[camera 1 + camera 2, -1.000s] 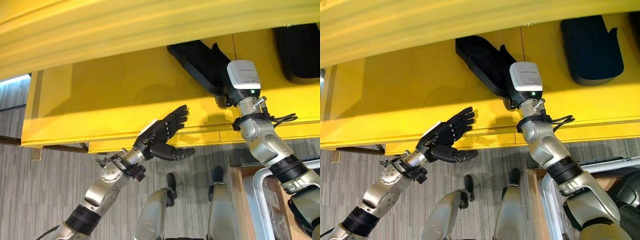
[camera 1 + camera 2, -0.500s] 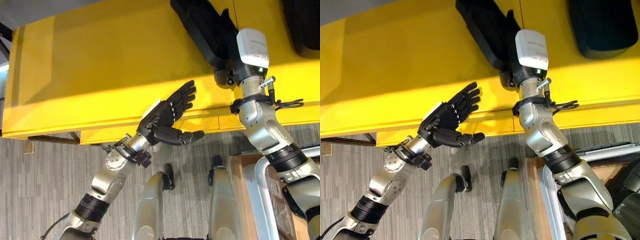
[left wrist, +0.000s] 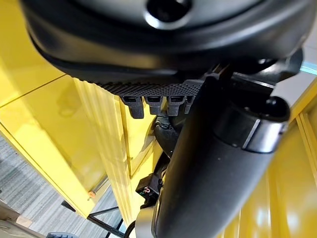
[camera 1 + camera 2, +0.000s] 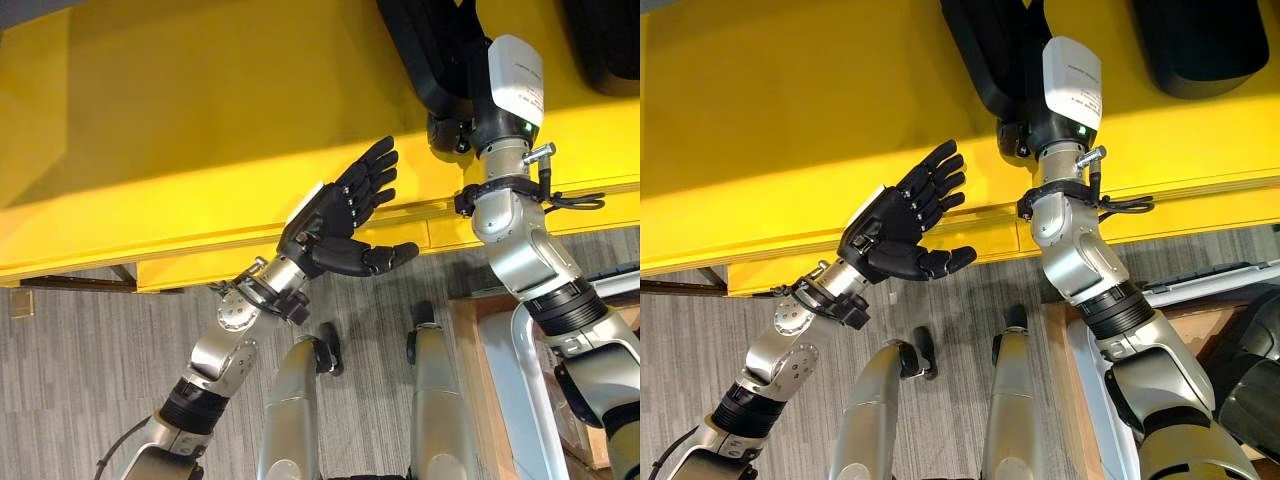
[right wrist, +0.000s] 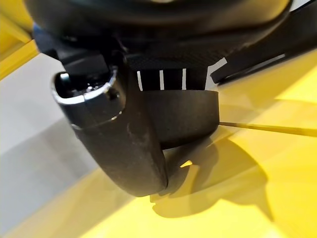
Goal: Move parts from the plastic box to the shelf.
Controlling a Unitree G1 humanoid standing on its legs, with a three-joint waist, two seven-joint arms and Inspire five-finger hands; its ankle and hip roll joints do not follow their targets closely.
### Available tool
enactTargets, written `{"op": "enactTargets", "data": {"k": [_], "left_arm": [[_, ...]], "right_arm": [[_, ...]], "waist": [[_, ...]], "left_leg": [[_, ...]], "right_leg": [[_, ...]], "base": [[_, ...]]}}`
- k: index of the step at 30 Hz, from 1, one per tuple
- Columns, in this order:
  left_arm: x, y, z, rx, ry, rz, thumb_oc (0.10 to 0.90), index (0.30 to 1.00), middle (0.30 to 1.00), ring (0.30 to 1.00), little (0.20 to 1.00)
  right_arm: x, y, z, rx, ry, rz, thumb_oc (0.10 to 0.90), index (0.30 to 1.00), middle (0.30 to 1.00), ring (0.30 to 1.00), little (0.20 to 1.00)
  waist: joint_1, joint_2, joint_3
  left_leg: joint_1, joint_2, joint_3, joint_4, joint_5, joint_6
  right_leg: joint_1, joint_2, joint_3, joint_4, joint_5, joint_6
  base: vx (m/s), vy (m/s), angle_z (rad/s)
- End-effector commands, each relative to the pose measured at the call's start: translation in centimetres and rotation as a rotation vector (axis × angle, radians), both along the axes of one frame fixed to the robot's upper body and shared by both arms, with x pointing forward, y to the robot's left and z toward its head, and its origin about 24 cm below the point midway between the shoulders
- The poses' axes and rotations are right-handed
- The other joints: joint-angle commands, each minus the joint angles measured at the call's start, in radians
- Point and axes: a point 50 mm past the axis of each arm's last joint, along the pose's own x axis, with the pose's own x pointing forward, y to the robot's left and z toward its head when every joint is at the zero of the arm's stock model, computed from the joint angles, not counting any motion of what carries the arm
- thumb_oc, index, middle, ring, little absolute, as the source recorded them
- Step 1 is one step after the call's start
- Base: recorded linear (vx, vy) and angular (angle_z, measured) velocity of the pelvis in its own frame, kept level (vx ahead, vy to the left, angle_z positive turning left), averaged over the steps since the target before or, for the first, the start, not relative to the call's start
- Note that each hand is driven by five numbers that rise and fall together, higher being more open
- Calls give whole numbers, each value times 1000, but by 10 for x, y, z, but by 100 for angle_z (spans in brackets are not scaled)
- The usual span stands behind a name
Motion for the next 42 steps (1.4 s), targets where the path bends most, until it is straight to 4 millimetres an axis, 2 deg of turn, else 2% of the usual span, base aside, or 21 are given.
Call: {"op": "enactTargets", "data": {"k": [1, 12, 19, 27, 29, 33, 36, 37, 38, 39, 42], "left_arm": [[-13, -19, 2, 18, -8, -90, 900, 1000, 1000, 1000, 1000], [-11, -10, -6, 14, 38, -37, 900, 1000, 1000, 1000, 1000], [-13, -3, -12, -14, 57, -25, 900, 1000, 1000, 1000, 1000], [-19, 3, -8, -74, -10, -12, 900, 1000, 1000, 1000, 1000], [-19, 5, -6, -89, -20, -2, 900, 1000, 1000, 1000, 1000], [-19, 9, 0, -123, -68, 18, 900, 1000, 1000, 1000, 1000], [-19, 12, 4, -136, -94, 32, 900, 1000, 1000, 1000, 1000], [-19, 12, 4, -136, -92, 32, 900, 1000, 1000, 1000, 1000], [-19, 12, 4, -135, -99, 35, 900, 1000, 1000, 1000, 1000], [-18, 13, 4, -134, -101, 37, 900, 1000, 1000, 1000, 1000], [-18, 14, 4, -141, -109, 52, 900, 1000, 1000, 1000, 1000]], "right_arm": [[2, 5, 9, 53, 28, 62, 400, 300, 300, 300, 300], [-3, 29, -7, 47, 146, 224, 400, 300, 300, 300, 300], [-6, 41, -26, 196, 223, 339, 400, 300, 300, 300, 300], [-10, 54, -76, 445, 345, 433, 400, 300, 300, 300, 300], [-10, 56, -82, 487, 371, 461, 400, 300, 300, 300, 300], [-12, 65, -91, 472, 382, 492, 400, 300, 300, 300, 300], [-14, 70, -99, 477, 389, 490, 400, 300, 300, 300, 300], [-14, 70, -99, 478, 390, 489, 400, 300, 300, 300, 300], [-14, 70, -100, 482, 388, 490, 400, 300, 300, 300, 300], [-14, 71, -103, 493, 398, 493, 400, 300, 300, 300, 300], [-16, 73, -104, 449, 370, 492, 400, 300, 300, 300, 300]], "waist": [[8, 18, -9], [18, 11, -9], [25, 9, -9], [33, 14, -9], [34, 15, -9], [36, 17, -9], [40, 20, -9], [40, 20, -10], [41, 20, -9], [43, 22, -10], [43, 22, -10]], "left_leg": [[115, -15, 14, -105, -94, 26], [154, -17, 14, -149, -73, 23], [180, -16, 16, -171, -62, 22], [204, -24, 11, -188, -53, 20], [207, -27, 9, -188, -53, 21], [213, -29, 10, -191, -52, 23], [209, -31, 18, -207, -22, 30], [220, -34, 11, -200, -45, 25], [209, -31, 18, -208, -21, 30], [222, -36, 10, -203, -45, 25], [223, -34, 14, -202, -46, 27]], "right_leg": [[79, 44, -62, 109, -185, -95], [125, 33, -74, 55, -165, -88], [158, 23, -83, 16, -148, -81], [195, 17, -95, 3, -148, -85], [199, 17, -96, 1, -147, -84], [205, 14, -99, -3, -145, -84], [201, 12, -102, -23, -112, -88], [212, 12, -99, -16, -135, -82], [202, 11, -103, -24, -111, -88], [215, 10, -101, -19, -133, -81], [218, 5, -102, -32, -125, -75]], "base": [[31, 3, -2], [41, 5, -2], [46, 1, -1], [42, 4, -1], [0, 0, 0], [0, 0, 0], [-40, 5, 0], [0, 0, 0], [79, 15, 5], [0, 0, 0], [26, 21, -2]]}}
